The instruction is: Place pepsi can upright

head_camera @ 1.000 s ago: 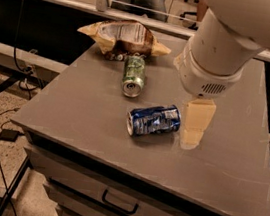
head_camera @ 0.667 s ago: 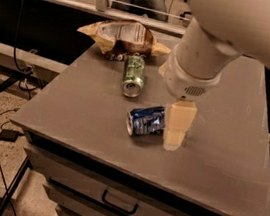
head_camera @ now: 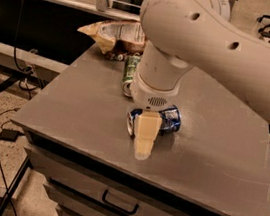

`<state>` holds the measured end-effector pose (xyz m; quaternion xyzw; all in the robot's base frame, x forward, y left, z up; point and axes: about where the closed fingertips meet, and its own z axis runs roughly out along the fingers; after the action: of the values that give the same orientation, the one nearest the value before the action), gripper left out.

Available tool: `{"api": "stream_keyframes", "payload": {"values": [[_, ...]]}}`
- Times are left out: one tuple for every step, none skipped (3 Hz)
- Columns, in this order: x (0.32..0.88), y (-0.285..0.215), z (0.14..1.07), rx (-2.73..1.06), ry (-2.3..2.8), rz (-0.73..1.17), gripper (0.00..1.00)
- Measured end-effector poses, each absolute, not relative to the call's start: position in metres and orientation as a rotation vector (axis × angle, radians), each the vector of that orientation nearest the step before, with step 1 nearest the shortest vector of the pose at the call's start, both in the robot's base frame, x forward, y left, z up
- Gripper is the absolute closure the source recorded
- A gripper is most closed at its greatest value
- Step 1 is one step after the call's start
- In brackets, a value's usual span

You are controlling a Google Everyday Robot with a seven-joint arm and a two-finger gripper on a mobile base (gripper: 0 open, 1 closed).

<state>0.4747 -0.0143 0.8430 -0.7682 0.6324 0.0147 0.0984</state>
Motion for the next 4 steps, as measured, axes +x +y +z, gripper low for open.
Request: {"api": "stream_keyframes", "payload": {"values": [[0.4744,-0.0130,0.8418,-2.276,1.872,0.045,0.00],[0.4739,-0.0130,0.8422,-2.276,1.871,0.042,0.15],[0.4733,-0.0129,0.8426,-2.276,1.870,0.039,0.38],[0.4728,-0.0129,0.8430,-2.276,1.869,0.036,0.62]]}}
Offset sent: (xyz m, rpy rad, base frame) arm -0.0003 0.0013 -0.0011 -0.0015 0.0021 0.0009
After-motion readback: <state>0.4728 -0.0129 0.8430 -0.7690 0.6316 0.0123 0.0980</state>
